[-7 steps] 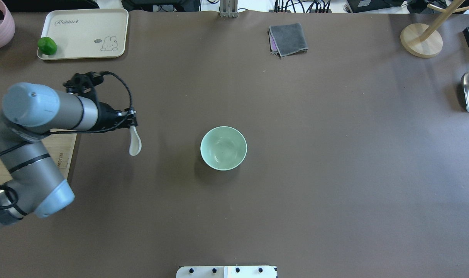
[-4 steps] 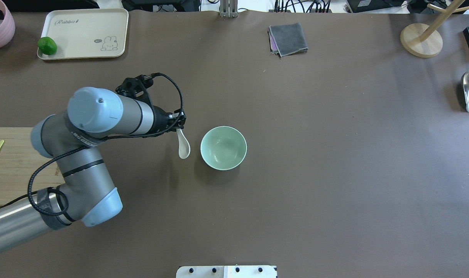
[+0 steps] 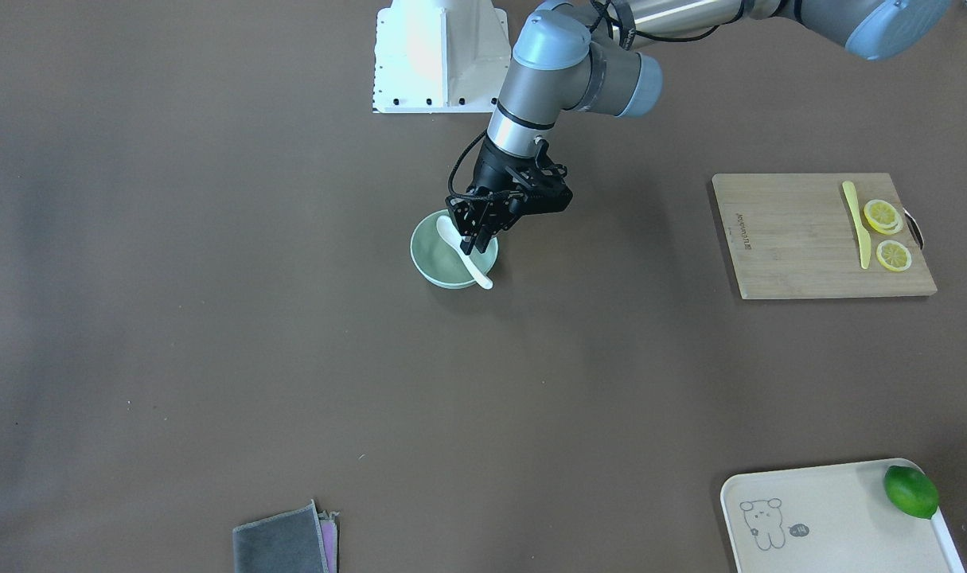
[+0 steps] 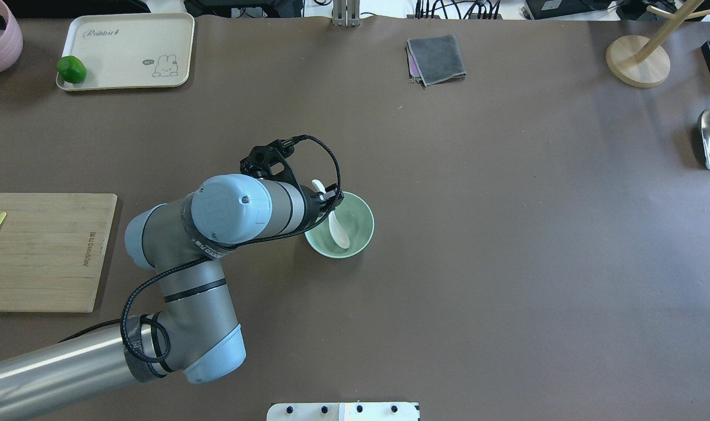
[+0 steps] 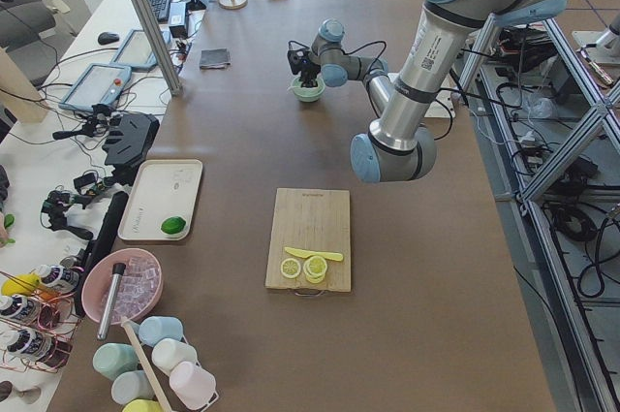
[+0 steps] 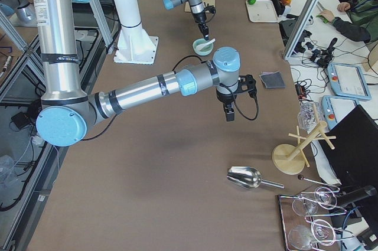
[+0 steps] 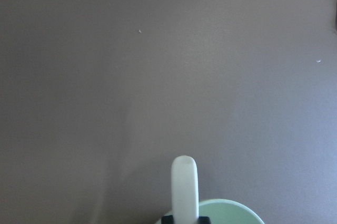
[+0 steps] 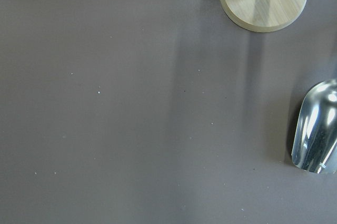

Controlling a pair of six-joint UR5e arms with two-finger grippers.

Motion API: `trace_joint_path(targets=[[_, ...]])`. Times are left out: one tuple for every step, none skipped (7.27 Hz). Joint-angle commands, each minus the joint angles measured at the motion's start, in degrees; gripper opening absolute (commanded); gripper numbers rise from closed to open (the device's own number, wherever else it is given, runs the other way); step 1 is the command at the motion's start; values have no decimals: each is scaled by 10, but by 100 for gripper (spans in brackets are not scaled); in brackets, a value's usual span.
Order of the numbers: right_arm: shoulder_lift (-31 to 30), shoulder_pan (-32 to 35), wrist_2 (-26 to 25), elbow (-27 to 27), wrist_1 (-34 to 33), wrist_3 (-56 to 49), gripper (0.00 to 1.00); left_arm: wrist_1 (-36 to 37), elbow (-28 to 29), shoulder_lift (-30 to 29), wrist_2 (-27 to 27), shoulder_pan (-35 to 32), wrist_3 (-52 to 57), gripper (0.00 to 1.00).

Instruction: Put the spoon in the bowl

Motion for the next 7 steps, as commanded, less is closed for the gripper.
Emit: trace_joint_path(targets=[[0, 0, -1, 1, 0, -1, 100, 1, -9, 6, 3, -3, 29, 98], [0, 0, -3, 0, 0, -2, 100, 2, -35, 32, 0, -12, 75, 98], [-5, 0, -5, -1, 0, -2, 100, 26, -89, 77, -19, -29, 128, 98], [-13, 6, -9, -3, 0, -2, 100, 90, -137, 113, -82, -73, 182, 98], [-28, 16, -28, -2, 1, -2, 100, 163, -177, 140, -143, -128, 262, 98], [-48, 25, -36, -3, 0, -4, 100, 204, -212, 181, -181, -185, 370, 98], [-64, 39, -33, -3, 0, -10, 100, 217, -236, 243, -227, -260, 504, 98]])
